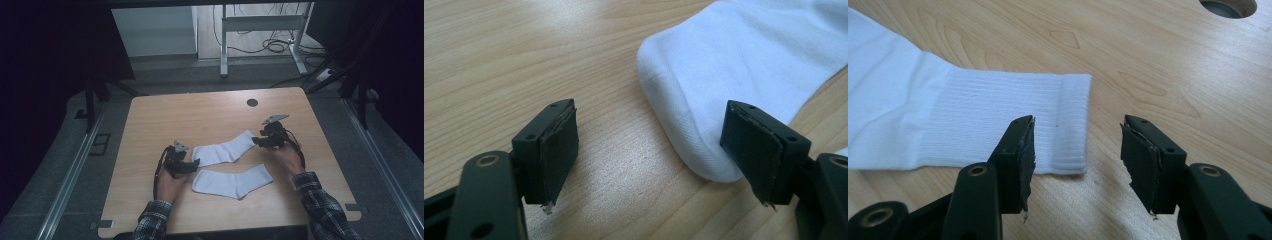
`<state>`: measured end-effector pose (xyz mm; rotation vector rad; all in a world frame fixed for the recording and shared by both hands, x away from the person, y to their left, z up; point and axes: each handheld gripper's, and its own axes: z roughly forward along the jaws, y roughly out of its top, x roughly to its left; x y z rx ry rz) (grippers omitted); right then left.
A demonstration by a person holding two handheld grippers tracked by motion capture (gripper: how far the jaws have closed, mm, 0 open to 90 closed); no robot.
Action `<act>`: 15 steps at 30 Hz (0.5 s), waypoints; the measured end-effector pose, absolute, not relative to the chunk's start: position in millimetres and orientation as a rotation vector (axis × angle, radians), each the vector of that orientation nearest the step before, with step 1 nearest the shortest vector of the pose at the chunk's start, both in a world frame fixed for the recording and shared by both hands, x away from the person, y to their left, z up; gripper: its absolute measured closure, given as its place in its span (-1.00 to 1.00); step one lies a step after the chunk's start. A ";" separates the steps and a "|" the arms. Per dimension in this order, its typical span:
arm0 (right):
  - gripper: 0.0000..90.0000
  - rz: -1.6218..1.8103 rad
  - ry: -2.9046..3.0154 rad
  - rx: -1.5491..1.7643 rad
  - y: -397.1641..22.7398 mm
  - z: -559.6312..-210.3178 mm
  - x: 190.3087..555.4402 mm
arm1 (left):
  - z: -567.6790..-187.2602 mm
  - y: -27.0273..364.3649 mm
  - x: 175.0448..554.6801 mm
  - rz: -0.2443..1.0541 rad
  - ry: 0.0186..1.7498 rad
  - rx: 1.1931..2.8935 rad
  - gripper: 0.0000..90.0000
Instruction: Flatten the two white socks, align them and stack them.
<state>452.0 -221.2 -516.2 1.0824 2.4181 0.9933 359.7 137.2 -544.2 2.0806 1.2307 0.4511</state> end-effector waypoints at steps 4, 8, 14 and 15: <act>0.06 0.964 2.414 1.060 -214.9 -520.3 453.5 | -544.1 136.8 360.0 0.449 1.229 2.081 -0.49; 0.10 0.942 2.404 1.046 -212.2 -523.7 455.3 | -544.1 136.6 360.0 0.449 1.228 2.082 -0.49; 0.32 0.938 2.419 1.063 -214.8 -531.4 457.3 | -543.8 136.3 359.4 0.442 1.203 2.087 -0.42; 0.40 0.945 2.429 1.065 -215.3 -531.4 457.3 | -543.9 135.5 358.7 0.440 1.196 2.081 -0.36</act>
